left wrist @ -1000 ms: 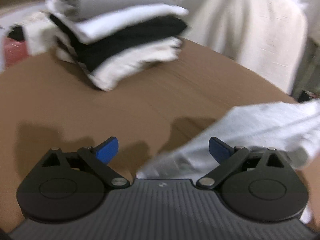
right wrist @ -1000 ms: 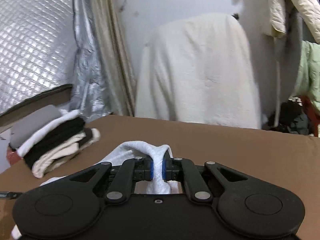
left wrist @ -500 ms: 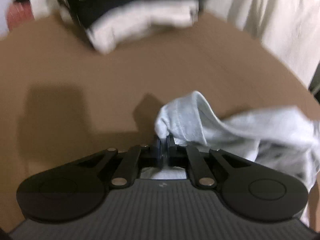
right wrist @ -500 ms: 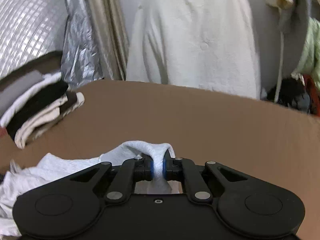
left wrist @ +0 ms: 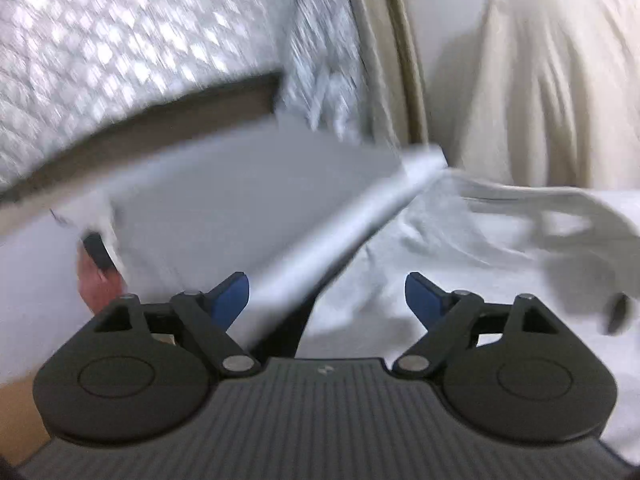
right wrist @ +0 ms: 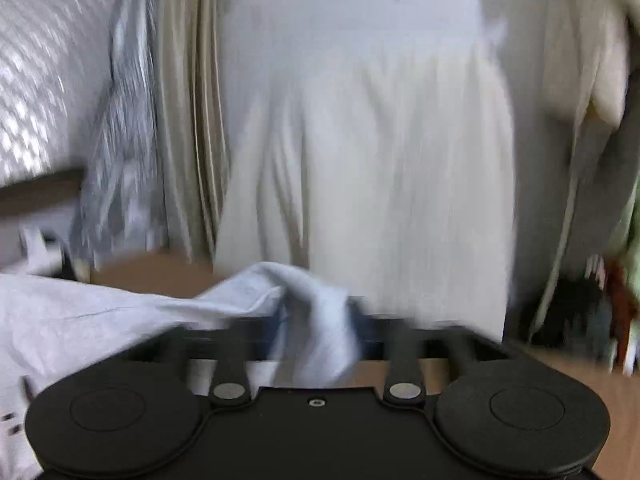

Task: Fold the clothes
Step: 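Hold the t-shirt hem with both grippers and spread it flat on the table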

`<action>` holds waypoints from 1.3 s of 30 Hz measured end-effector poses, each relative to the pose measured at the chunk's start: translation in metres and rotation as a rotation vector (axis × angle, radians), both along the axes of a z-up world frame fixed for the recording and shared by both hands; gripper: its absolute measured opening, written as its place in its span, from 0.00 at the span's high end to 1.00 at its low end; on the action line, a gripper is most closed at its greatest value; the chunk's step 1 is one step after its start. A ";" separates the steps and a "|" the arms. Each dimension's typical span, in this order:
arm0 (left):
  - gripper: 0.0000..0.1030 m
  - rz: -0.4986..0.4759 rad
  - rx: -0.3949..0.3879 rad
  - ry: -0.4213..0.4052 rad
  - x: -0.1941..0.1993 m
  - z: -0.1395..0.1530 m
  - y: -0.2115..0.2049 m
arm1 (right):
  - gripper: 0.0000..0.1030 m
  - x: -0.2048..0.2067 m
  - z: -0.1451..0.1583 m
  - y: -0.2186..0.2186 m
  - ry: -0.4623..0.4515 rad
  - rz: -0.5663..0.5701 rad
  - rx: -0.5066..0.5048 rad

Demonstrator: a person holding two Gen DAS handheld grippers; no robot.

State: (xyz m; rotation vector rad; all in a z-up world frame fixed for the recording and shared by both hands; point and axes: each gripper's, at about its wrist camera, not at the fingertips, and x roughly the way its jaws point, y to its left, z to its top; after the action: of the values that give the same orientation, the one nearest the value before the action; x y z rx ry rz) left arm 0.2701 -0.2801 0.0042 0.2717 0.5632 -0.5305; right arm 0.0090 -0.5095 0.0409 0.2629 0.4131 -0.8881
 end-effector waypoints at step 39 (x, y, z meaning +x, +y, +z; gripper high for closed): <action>0.18 -0.191 -0.079 0.276 -0.175 -0.086 0.058 | 0.91 -0.097 -0.090 0.130 0.380 0.153 0.118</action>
State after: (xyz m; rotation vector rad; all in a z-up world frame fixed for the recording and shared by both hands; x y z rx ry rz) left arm 0.0949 -0.2224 -0.0817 0.1785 0.7871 -0.7801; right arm -0.0879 -0.3796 -0.0496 0.1666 0.8292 -0.7633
